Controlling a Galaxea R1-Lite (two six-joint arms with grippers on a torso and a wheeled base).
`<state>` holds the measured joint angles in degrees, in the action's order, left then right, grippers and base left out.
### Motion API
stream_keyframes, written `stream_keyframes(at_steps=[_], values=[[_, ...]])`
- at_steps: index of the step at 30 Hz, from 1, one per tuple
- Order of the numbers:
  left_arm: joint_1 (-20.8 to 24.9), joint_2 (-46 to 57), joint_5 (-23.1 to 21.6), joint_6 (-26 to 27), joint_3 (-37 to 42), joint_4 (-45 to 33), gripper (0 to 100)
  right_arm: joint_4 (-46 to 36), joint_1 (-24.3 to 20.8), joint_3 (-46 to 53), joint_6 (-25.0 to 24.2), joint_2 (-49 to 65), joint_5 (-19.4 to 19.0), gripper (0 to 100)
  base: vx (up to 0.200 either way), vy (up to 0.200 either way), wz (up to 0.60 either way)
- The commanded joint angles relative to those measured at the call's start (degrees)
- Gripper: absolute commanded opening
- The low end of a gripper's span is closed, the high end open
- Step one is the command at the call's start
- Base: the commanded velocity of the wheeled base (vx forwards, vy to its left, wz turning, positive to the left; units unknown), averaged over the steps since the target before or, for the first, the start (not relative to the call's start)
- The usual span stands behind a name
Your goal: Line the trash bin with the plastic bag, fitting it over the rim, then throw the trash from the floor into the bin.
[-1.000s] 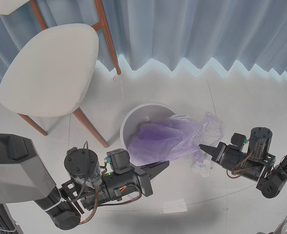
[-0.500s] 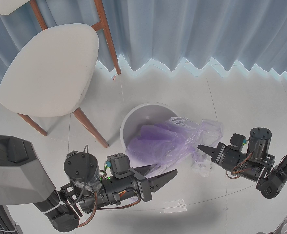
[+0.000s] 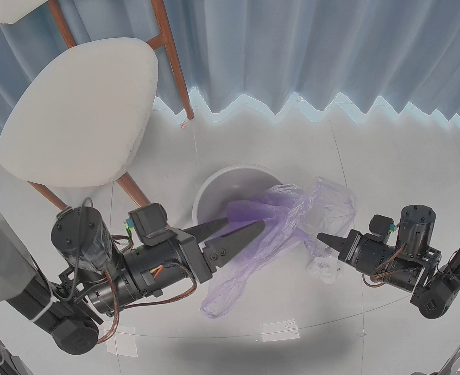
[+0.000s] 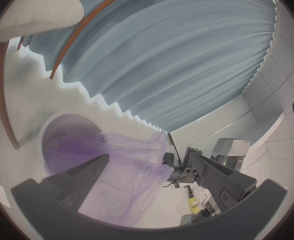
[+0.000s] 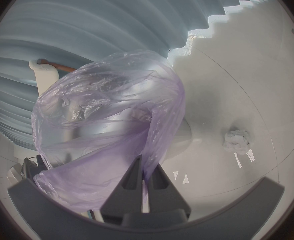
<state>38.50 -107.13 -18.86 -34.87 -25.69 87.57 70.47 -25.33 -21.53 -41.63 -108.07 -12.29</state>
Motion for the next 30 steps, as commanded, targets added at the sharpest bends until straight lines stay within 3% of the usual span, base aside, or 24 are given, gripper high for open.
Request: stream_keyframes(at_steps=[1,4,5,8,19,30], values=[[-2.55,0.87,-0.04,1.91,-0.42,-1.52,100,0.1,-0.07,0.17,0.15,0.23,-0.02,0,0.0,0.0,0.0],[-2.55,0.26,-0.04,3.4,-0.24,-2.49,100,0.1,-0.07,0.17,0.15,0.23,-0.02,0,0.0,0.0,0.0],[-2.81,-1.15,-0.04,7.53,0.11,-3.89,100,0.1,0.02,0.08,0.15,0.23,-0.02,0,0.0,0.0,0.0],[-3.25,-2.73,-0.13,10.96,1.08,-3.89,100,0.19,0.11,0.08,0.15,0.32,-0.02,0,0.0,0.0,0.0],[-3.08,-7.65,-0.21,14.65,3.1,-3.19,100,0.28,0.28,-0.09,0.23,0.32,-0.02,0,0.0,0.0,0.0],[-3.08,-8.45,-0.21,15.0,4.15,-3.28,100,0.1,1.43,-0.53,0.15,1.11,-0.02,0,0.0,0.0,0.0]])
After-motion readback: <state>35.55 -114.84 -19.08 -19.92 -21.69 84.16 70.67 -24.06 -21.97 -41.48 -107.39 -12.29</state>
